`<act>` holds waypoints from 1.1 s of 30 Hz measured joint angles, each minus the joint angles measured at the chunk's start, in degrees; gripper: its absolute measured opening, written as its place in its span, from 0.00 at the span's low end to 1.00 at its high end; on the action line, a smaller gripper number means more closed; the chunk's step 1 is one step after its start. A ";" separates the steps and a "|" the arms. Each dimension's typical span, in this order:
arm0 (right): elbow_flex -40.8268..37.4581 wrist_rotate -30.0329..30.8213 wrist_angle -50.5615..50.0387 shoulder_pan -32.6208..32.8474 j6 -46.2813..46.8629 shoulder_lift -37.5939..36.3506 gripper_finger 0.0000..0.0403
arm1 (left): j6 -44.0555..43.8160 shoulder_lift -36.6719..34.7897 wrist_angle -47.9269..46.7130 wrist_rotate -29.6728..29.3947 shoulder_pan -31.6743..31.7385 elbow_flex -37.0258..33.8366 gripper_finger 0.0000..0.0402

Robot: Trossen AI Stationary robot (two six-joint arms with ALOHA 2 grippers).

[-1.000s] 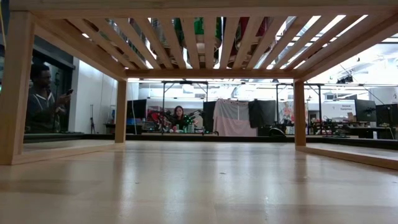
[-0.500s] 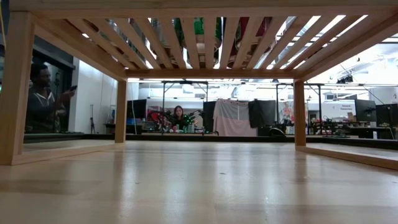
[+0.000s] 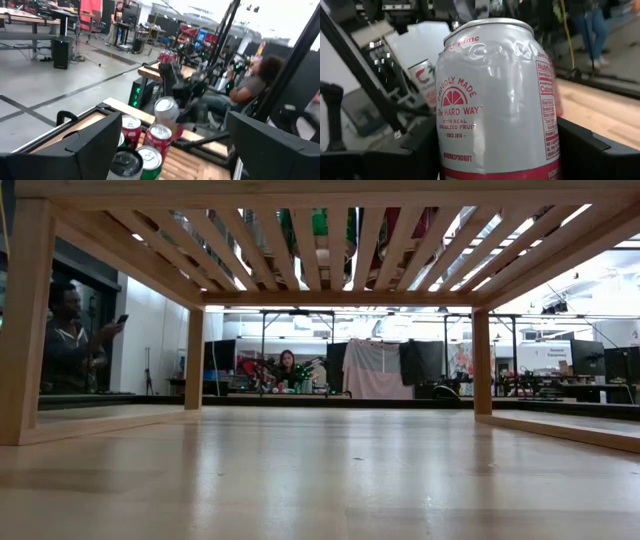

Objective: Place canned beverage on shelf
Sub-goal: Put the pink white soda can on the shelf

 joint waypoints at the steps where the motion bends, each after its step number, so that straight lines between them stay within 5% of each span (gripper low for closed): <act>1: -2.42 0.53 4.46 -0.16 -1.42 0.04 0.70 | 0.00 0.00 0.98 -0.16 0.00 0.00 0.87; 10: -15.03 2.89 28.99 -3.05 -10.55 0.09 0.70 | 0.02 -0.02 5.62 -2.64 0.02 0.00 0.87; 26: -16.25 -3.70 25.64 -10.93 -10.57 0.48 0.70 | -0.52 0.14 6.38 -4.06 0.02 0.00 0.87; 33: -16.21 -6.19 25.72 -11.77 -9.05 2.05 0.78 | -0.55 0.77 6.70 -4.22 0.26 0.00 0.87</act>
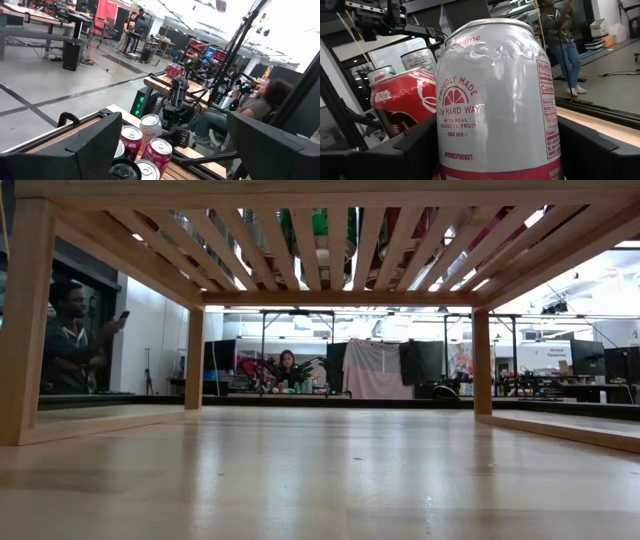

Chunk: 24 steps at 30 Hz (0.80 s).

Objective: Place canned beverage on shelf
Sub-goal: Put the pink white soda can on the shelf

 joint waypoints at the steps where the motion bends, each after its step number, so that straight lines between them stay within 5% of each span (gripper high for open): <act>1: 0.03 -0.18 0.04 0.00 0.04 0.42 0.78 | -0.07 0.07 -0.02 0.01 0.02 0.00 0.87; 9: 0.15 -1.73 -0.11 0.02 -3.23 1.72 0.80 | -1.52 0.87 0.88 0.03 0.02 0.00 0.87; 14: 0.15 -2.11 -0.32 0.04 -4.05 1.64 0.80 | 0.16 3.13 9.95 1.10 2.20 0.20 0.87; 19: 0.13 -2.17 -0.47 0.04 -3.93 1.64 0.80 | 4.56 11.25 8.65 10.06 10.62 5.35 0.87; 24: 0.07 -2.28 -0.59 0.04 -3.05 1.64 0.80 | 4.57 20.95 -3.09 25.60 22.21 16.11 0.87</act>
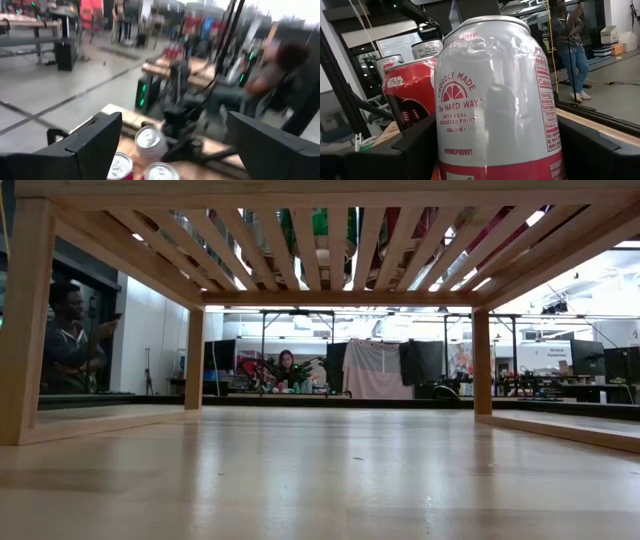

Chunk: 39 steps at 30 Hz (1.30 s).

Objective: Place canned beverage on shelf
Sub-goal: Put the pink white soda can on the shelf

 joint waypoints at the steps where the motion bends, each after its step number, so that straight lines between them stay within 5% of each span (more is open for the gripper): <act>1: 0.00 0.02 -0.04 0.00 0.35 0.00 0.80 | 0.09 2.36 -2.32 2.47 2.22 2.44 0.86; 7: -0.02 -0.48 -0.28 0.00 0.42 0.00 0.80 | -0.26 14.79 -9.68 13.66 12.14 15.73 0.68; 15: -0.04 -0.66 -0.58 0.00 0.05 0.00 0.80 | -2.63 27.49 -16.34 26.37 19.20 25.52 0.06; 39: -0.13 -2.13 -1.27 0.00 0.11 0.00 0.80 | -2.23 35.16 -11.67 37.22 20.16 25.86 0.00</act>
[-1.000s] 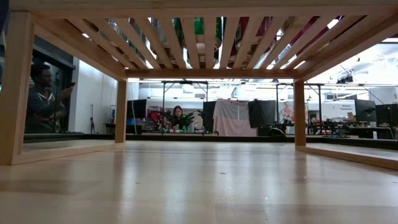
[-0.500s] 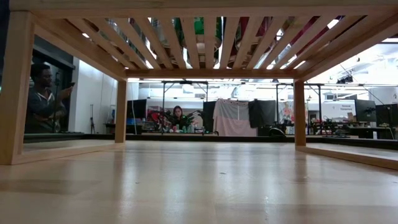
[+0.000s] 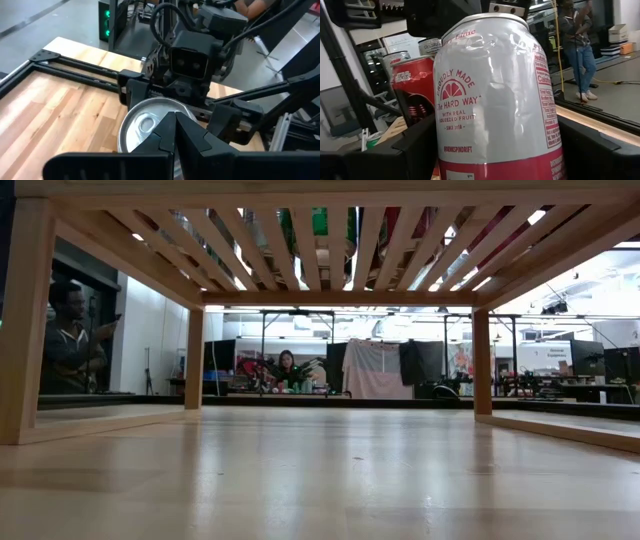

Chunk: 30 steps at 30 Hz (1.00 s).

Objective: Place canned beverage on shelf
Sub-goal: Put the pink white soda can on the shelf

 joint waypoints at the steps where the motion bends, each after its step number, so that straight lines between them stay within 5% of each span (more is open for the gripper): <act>1: 0.00 -0.26 0.02 0.00 -0.03 0.02 0.80 | -0.30 0.19 0.36 -0.02 -0.08 0.02 0.00; 30: -0.09 0.43 2.93 0.02 5.97 0.11 0.80 | -0.57 0.52 0.31 0.19 -0.18 0.04 0.00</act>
